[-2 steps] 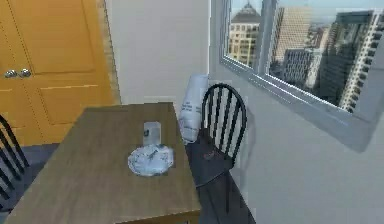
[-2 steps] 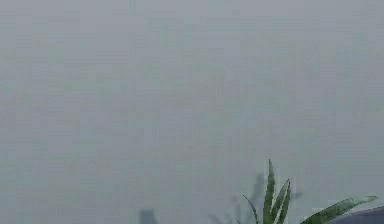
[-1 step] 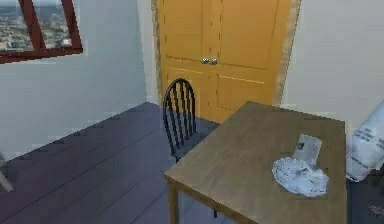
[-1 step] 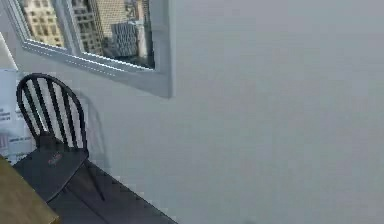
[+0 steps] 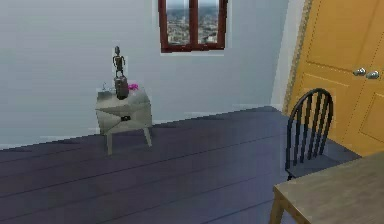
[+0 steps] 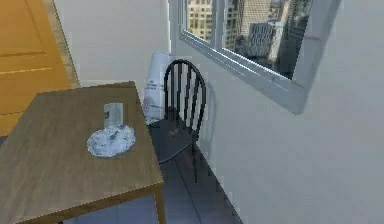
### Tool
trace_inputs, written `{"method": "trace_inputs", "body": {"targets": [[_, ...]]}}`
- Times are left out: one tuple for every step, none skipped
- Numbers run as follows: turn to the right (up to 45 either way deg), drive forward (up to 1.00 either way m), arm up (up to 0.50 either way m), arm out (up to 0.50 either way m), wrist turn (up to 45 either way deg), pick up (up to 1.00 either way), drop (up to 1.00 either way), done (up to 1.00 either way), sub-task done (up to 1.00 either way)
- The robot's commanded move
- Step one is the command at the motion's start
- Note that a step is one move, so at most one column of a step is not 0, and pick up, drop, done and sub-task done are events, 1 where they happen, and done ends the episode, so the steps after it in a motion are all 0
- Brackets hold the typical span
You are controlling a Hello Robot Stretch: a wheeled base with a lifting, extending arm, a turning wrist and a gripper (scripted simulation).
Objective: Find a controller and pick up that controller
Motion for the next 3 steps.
{"method": "trace_inputs", "body": {"targets": [[-3.0,0.00,0.00,0.00,0.0,0.00,0.00,0.00,0.00],[45.0,0.00,0.00,0.00,0.0,0.00,0.00,0.00,0.00],[45.0,0.00,0.00,0.00,0.0,0.00,0.00,0.00,0.00]]}}
